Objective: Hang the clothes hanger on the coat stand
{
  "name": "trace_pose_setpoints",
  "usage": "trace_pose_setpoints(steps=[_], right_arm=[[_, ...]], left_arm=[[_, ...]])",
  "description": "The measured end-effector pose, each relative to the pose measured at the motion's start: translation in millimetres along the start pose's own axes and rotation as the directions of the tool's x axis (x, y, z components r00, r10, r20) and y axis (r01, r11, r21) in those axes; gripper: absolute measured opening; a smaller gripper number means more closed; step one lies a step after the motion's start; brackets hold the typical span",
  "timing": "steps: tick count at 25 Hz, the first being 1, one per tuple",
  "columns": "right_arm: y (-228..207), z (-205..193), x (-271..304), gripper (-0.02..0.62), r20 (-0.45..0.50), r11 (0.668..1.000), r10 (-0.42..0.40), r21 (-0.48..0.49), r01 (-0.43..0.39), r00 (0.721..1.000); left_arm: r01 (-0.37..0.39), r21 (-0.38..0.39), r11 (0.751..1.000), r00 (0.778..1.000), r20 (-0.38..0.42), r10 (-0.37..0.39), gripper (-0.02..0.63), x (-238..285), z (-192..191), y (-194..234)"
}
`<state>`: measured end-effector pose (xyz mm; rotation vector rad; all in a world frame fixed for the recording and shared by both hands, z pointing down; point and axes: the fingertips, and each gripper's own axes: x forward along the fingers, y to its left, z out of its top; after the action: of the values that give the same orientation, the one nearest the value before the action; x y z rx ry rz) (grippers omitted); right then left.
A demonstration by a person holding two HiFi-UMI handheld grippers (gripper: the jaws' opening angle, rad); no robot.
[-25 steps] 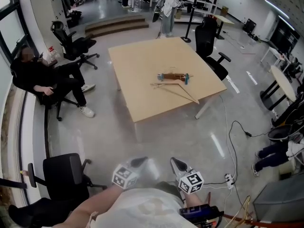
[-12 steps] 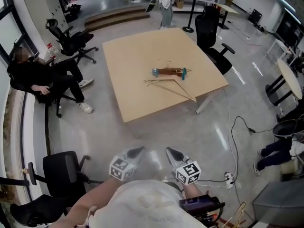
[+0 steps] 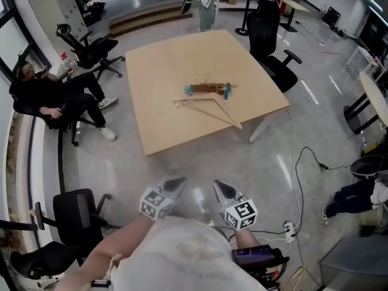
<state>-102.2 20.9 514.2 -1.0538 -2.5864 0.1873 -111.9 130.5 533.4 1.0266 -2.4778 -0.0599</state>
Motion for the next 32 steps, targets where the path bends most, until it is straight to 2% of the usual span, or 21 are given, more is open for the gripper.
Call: trace_pose_setpoints(steps=[8, 12, 20, 24, 32], right_arm=[[-38, 2, 20, 0.014, -0.015, 0.999, -0.023, 0.027, 0.023, 1.000], [-61, 18, 42, 0.014, 0.003, 0.997, -0.050, 0.067, 0.049, 0.999], [-101, 66, 105, 0.014, 0.009, 0.996, -0.080, 0.027, 0.080, 0.997], [-111, 76, 137, 0.014, -0.002, 0.995, -0.093, 0.018, 0.093, 0.996], [-123, 85, 182, 0.014, -0.034, 0.991, -0.135, -0.017, 0.134, 0.990]], left_arm=[[0.021, 0.001, 1.000, 0.999, -0.026, -0.020, 0.002, 38, 6, 20], [0.053, -0.001, 0.999, 0.998, -0.015, -0.053, 0.002, 67, 17, 40], [0.092, -0.003, 0.996, 0.996, 0.013, -0.092, 0.002, 109, 57, 99], [0.095, -0.018, 0.995, 0.995, 0.037, -0.094, 0.002, 119, 75, 132], [0.111, -0.019, 0.994, 0.993, 0.029, -0.111, 0.002, 127, 84, 181]])
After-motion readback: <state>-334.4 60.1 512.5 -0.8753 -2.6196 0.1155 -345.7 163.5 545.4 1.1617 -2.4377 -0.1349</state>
